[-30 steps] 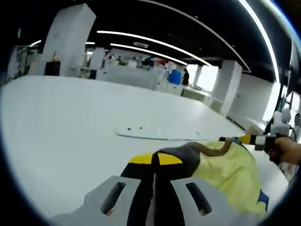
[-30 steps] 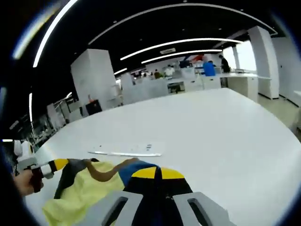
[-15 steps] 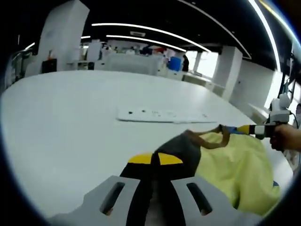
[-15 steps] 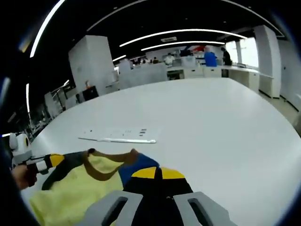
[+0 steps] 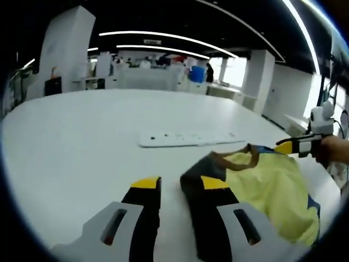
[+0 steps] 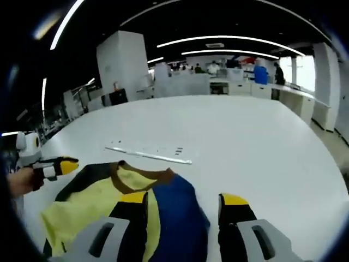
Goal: Fold the garment on the visible template until the final outline fits inside the template.
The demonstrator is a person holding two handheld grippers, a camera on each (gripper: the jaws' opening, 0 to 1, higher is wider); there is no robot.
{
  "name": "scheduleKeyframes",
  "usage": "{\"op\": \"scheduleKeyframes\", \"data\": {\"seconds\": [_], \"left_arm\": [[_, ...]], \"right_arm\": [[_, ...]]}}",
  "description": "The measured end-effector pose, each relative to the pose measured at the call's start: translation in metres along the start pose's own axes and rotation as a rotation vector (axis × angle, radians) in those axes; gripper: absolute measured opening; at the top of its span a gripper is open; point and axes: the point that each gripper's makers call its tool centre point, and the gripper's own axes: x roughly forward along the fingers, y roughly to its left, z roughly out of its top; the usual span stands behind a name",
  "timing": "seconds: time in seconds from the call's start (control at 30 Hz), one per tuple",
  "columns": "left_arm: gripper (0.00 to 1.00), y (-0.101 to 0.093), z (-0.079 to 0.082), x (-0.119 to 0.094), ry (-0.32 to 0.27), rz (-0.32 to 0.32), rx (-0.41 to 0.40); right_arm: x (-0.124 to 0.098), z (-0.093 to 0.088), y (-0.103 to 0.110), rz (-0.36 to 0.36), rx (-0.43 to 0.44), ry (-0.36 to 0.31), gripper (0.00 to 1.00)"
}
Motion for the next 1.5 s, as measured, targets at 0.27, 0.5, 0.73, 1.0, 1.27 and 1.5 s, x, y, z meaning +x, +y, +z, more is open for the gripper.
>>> {"op": "scheduleKeyframes", "data": {"seconds": [0.27,0.5,0.73,1.0,1.27,1.5], "left_arm": [[0.45,-0.02,-0.011,-0.024,0.022,-0.099,0.066],[0.51,-0.038,-0.024,-0.051,0.025,-0.196,0.042],[0.51,-0.049,-0.03,-0.073,0.04,-0.242,0.083],[0.48,-0.059,-0.039,-0.096,0.058,-0.27,0.096],[0.46,-0.063,-0.06,-0.113,0.089,-0.266,0.082],[0.44,-0.077,-0.074,-0.124,0.113,-0.266,0.098]], "right_arm": [[-0.032,-0.006,0.021,0.084,-0.008,0.013,0.65],[-0.061,-0.015,0.037,0.149,0.005,0.017,0.7],[-0.088,-0.03,0.047,0.177,-0.002,0.032,0.71],[-0.109,-0.05,0.056,0.182,0.022,0.054,0.7],[-0.13,-0.076,0.067,0.188,-0.009,0.095,0.69],[-0.143,-0.096,0.073,0.168,0.008,0.127,0.65]]}}
